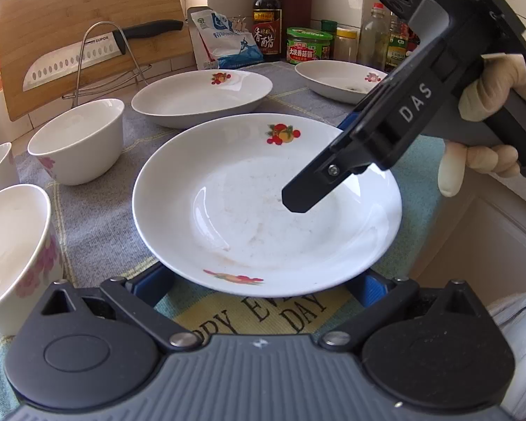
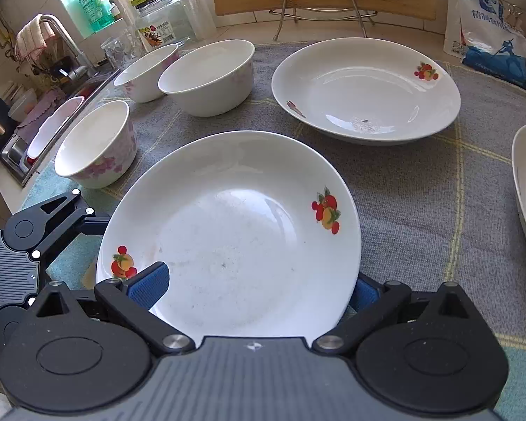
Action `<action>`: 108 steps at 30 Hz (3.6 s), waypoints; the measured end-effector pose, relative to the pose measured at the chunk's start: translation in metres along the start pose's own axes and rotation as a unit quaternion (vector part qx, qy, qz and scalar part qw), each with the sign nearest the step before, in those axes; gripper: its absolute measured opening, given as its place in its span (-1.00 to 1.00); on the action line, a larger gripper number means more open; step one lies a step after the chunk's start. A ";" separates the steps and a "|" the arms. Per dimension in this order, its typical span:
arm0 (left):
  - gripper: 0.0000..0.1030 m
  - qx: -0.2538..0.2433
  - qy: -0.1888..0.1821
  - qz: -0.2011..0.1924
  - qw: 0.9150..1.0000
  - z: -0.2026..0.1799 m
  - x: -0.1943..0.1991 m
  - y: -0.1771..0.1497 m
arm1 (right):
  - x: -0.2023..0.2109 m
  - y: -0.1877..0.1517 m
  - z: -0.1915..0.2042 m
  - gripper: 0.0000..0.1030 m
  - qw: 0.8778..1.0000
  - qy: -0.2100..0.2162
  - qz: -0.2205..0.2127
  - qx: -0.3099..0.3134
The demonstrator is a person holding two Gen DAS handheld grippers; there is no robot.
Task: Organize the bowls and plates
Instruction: 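Lift the flat plate with the left gripper and carry it toward the stained plate, then lower the flat plate onto the stained plate with the left gripper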
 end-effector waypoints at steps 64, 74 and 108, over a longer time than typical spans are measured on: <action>0.93 -0.029 -0.031 0.019 0.999 -0.020 -0.015 0.051 | 0.022 0.057 -0.048 1.00 0.985 0.149 0.086 -0.015; 0.93 -0.043 -0.052 0.008 0.998 -0.042 -0.045 0.081 | 0.059 0.061 -0.093 1.00 0.990 0.130 0.057 -0.020; 0.93 -0.061 -0.082 0.019 0.995 -0.111 -0.164 0.148 | 0.099 0.066 -0.241 1.00 0.994 0.098 0.012 -0.054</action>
Point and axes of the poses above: each gripper's, at about its wrist camera, not at the fingertips, and x roughly against the way its jaws point, z to its left, y to its top, the point moved 7 cm from there along -x, roughly the way its jaws point, and after that the axes turned 10 degrees about -z, right-handed, at the moved point
